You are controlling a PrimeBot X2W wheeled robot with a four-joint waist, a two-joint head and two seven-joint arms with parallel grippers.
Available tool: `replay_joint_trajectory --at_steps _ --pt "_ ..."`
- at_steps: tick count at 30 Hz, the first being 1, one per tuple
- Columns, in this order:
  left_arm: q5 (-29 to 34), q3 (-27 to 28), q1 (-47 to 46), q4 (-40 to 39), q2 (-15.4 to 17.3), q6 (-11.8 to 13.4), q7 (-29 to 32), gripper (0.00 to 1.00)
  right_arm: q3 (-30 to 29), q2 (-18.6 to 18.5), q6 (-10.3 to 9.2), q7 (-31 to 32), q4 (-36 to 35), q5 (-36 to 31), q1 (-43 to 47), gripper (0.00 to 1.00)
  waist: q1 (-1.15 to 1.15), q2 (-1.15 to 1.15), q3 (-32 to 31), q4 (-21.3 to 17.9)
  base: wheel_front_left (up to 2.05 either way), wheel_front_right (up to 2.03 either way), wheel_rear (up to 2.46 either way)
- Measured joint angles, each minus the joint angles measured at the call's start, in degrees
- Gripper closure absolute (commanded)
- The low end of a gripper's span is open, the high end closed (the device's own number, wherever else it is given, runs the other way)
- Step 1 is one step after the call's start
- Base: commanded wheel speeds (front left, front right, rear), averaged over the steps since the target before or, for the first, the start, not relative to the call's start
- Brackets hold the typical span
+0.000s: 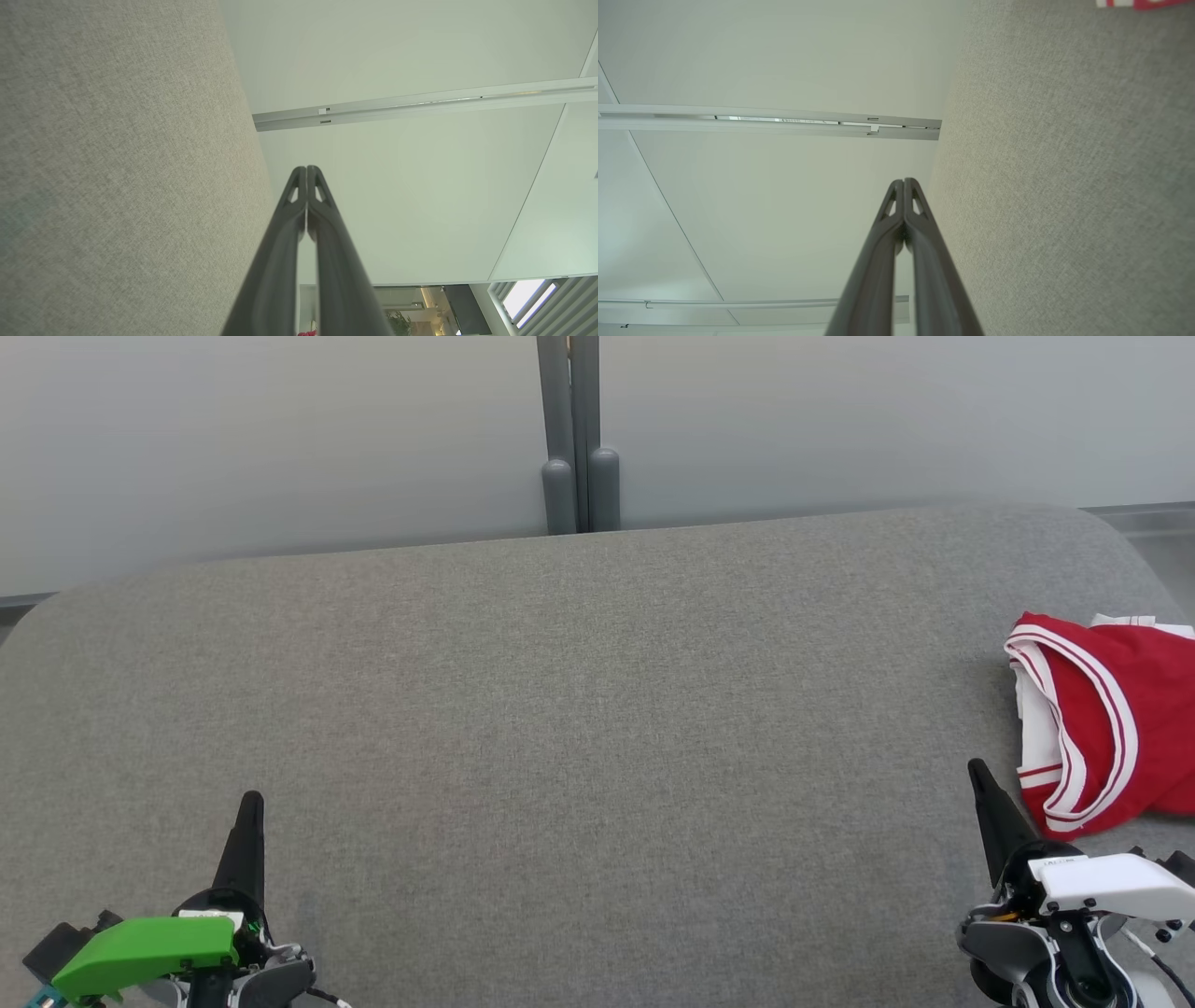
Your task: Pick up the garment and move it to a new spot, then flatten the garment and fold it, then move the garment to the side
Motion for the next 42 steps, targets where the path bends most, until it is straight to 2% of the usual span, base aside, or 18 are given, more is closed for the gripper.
replay_joint_trajectory --at_steps 15,42 --pt "-5.42 0.32 -0.73 -0.48 0.04 -0.02 1.22 1.0 0.25 -0.08 0.0 1.3 -0.23 6.05 -0.44 1.0 0.0 0.0 0.04 0.13 0.0 0.0 0.0" --pt "-5.42 0.33 -0.75 -0.49 0.04 -0.02 1.22 1.0 0.26 -0.09 0.0 1.31 -0.23 6.19 -0.49 1.0 0.0 0.0 0.04 0.13 0.0 0.0 0.0"
